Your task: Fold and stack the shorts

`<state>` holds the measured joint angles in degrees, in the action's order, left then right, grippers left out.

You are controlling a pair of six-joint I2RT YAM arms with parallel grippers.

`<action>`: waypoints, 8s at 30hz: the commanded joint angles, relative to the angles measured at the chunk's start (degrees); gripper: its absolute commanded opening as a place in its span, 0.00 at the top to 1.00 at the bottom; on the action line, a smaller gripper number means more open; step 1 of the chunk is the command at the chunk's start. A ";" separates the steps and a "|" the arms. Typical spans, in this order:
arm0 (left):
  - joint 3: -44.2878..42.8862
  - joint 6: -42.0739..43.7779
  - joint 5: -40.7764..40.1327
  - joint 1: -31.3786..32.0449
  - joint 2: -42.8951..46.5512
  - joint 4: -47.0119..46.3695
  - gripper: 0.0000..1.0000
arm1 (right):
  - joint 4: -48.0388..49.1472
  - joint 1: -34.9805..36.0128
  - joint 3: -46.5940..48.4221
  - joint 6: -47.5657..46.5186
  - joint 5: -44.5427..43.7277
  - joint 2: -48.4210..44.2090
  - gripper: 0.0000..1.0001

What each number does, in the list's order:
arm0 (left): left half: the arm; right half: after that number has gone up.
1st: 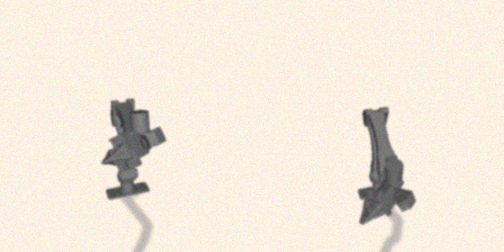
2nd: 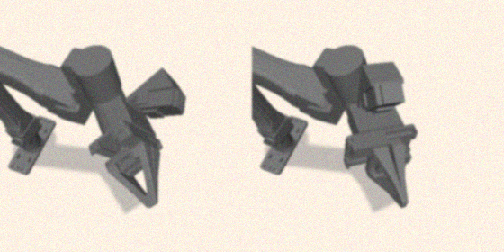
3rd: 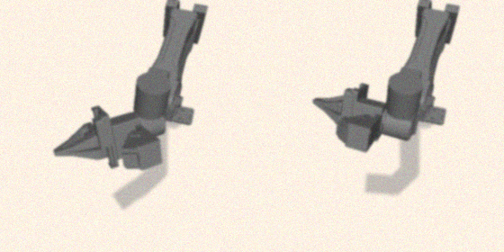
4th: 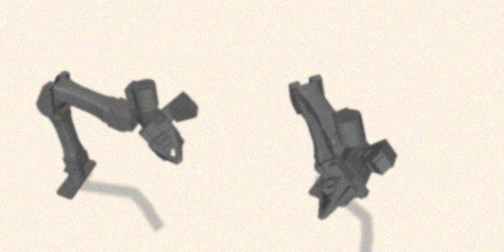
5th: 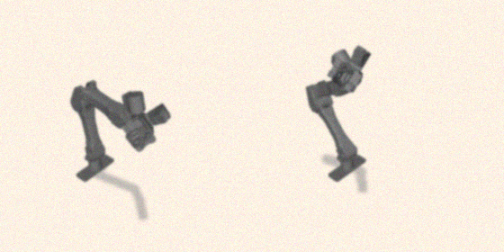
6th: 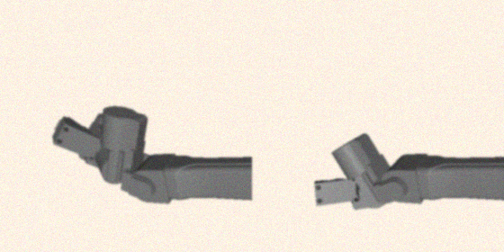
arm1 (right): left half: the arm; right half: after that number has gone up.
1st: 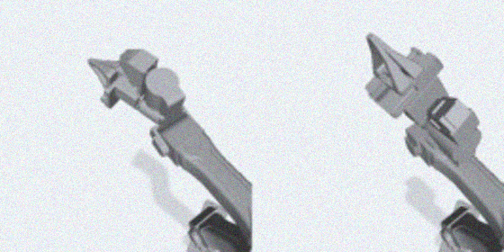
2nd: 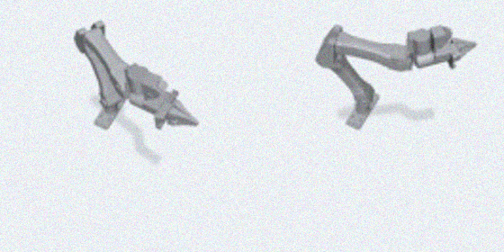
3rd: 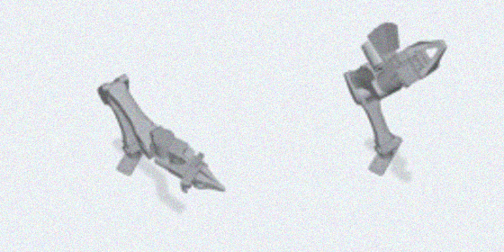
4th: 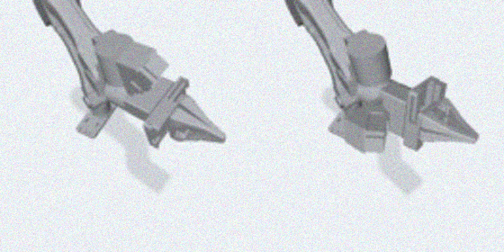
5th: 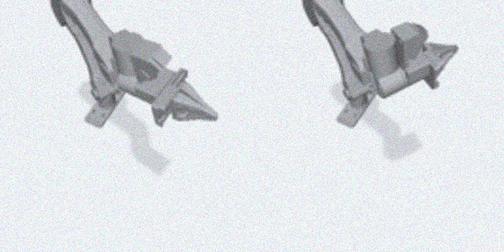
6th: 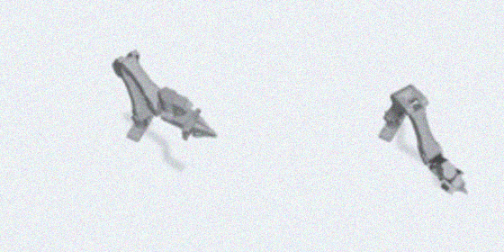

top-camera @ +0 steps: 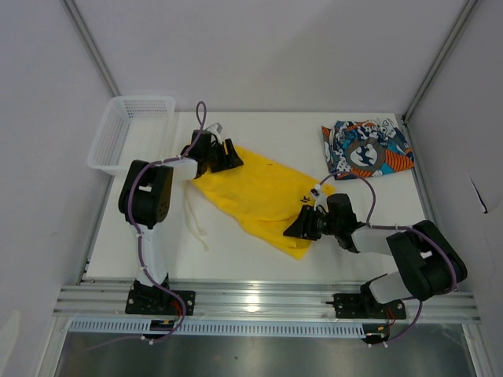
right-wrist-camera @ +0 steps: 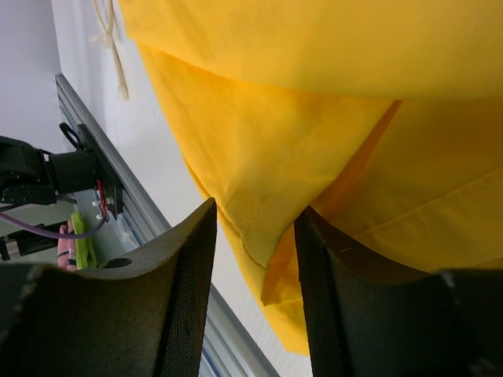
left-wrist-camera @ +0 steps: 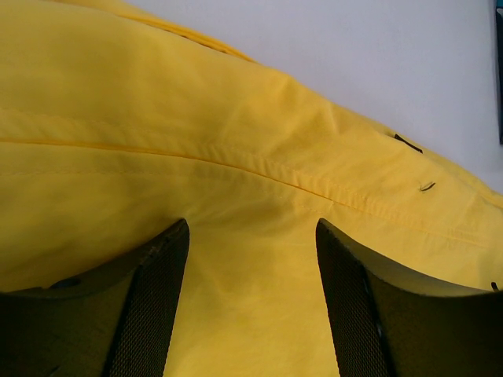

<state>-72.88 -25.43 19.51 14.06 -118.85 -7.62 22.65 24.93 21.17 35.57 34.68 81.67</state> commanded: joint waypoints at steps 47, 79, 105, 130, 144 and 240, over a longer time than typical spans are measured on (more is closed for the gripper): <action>-1.91 0.91 -2.72 0.17 -2.44 4.19 0.31 | -21.06 14.36 -8.87 -0.33 -21.40 -41.06 0.65; -1.91 1.08 -2.72 0.26 -2.44 4.19 0.31 | -5.77 14.18 -8.78 4.60 -17.62 -29.19 0.51; -2.35 1.08 -2.63 0.26 -2.53 4.28 0.31 | -7.88 15.68 -11.50 8.29 -19.12 -35.44 0.51; -2.09 1.17 -2.54 0.26 -2.44 4.37 0.31 | -12.02 16.47 -7.90 5.91 -20.35 -36.93 0.51; -2.00 1.17 -2.63 0.26 -2.44 4.28 0.31 | 1.95 16.91 -15.53 12.41 -20.34 -33.33 0.51; 25.15 -6.91 -19.24 -12.22 41.59 17.90 0.01 | -38.03 -7.52 33.23 -8.06 -44.34 13.32 0.50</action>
<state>-49.32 -31.53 1.63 3.31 -80.05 13.08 -15.62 17.50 50.06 29.52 -6.37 91.88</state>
